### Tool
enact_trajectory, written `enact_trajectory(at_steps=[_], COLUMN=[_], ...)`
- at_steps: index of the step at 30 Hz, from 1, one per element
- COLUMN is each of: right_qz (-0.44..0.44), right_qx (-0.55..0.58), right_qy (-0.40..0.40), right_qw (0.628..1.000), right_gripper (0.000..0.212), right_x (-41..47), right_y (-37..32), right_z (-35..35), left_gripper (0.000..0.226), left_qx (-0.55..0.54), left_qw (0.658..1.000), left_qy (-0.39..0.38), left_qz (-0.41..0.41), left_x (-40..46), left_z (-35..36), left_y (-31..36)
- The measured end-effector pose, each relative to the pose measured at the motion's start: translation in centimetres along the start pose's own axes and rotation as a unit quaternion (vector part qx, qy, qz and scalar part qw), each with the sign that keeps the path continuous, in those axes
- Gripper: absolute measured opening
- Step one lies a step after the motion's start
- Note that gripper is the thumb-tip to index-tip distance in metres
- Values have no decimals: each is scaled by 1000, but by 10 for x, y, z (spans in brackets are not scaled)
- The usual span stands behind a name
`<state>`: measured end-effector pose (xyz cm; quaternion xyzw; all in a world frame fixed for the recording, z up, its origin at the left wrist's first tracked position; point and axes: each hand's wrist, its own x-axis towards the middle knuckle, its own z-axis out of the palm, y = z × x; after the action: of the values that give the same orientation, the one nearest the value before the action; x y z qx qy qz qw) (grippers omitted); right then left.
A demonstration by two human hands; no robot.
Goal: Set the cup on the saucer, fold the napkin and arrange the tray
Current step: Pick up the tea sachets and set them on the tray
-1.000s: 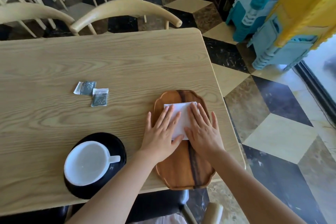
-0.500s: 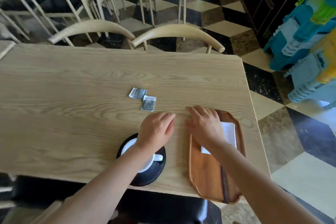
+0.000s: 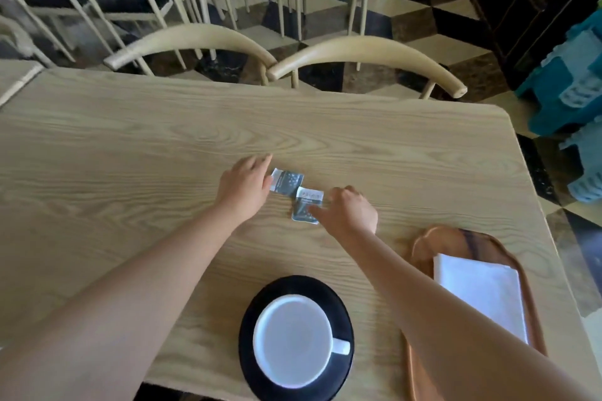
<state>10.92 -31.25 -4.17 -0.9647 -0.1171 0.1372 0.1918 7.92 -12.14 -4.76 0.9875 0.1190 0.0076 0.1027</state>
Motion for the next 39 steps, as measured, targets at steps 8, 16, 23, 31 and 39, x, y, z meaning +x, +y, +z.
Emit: enact_trajectory(at_steps=[8,16,23,31,39], right_qz=[41,78,55,-172,-175], right_qx=[18,79,163,311,356], right_qy=[47,58,59,-9,-53], right_qw=[998,992,983,935,916], right_gripper=[38,23,18,21,22], right_x=[4,-10,-20,-18,-20], right_y=[-7,-8,-6,-19,-20], right_z=[22,34,31,-22,-41], left_gripper=[33,18,28,29,26], left_qx=[-84,-142,-388,-479,-513], left_qw=[996,990,907,870,853], left_qy=[-33,22,-28,-91,-94], left_qz=[9,0,-160,-77,-26], left_x=[23,5,-21,-41,-53], left_z=[30,19,10,-20,-50], left_y=[8,12,6,21,38])
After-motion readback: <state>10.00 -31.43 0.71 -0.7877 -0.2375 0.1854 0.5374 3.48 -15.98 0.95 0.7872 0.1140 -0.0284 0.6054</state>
